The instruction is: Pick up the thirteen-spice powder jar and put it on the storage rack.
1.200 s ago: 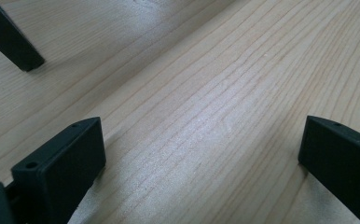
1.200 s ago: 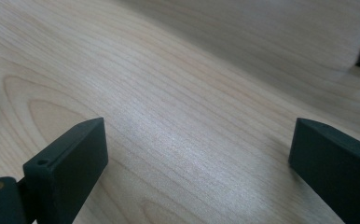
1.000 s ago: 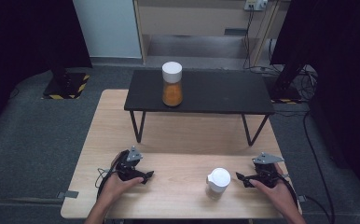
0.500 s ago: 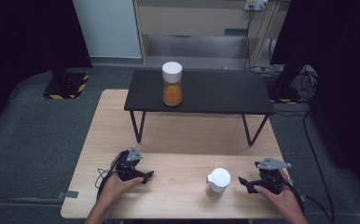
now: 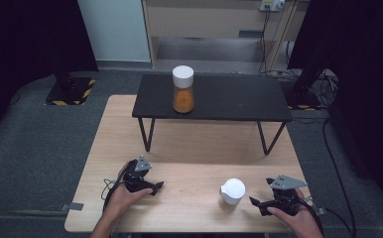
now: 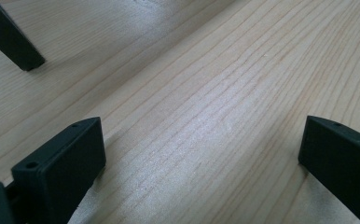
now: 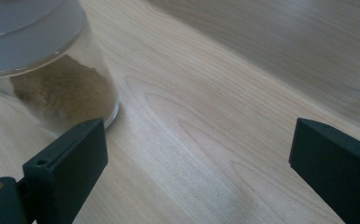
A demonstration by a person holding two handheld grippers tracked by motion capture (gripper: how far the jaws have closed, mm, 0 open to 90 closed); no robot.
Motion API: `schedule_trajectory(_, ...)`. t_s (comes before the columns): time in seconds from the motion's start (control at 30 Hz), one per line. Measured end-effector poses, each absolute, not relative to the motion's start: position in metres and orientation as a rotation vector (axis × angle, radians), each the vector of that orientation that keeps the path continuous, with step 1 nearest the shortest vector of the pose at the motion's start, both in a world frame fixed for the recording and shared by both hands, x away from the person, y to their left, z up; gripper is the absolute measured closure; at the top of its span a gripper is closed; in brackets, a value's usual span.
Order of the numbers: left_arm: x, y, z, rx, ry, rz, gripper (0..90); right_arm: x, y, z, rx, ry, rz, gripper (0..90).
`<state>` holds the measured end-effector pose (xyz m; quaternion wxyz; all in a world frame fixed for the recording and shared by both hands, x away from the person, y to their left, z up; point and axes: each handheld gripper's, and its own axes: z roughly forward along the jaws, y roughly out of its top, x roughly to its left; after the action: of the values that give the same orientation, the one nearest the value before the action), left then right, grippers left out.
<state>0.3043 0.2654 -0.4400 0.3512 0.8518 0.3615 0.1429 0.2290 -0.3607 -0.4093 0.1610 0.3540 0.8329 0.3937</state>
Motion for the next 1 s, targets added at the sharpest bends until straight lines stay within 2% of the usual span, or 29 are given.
schedule_trajectory(1.0, 0.304, 0.265, -0.440, 2.205, 0.937, 0.371, 0.0, 0.211, -0.345, -0.402, 0.903, 2.427, 1.171, 4.9)
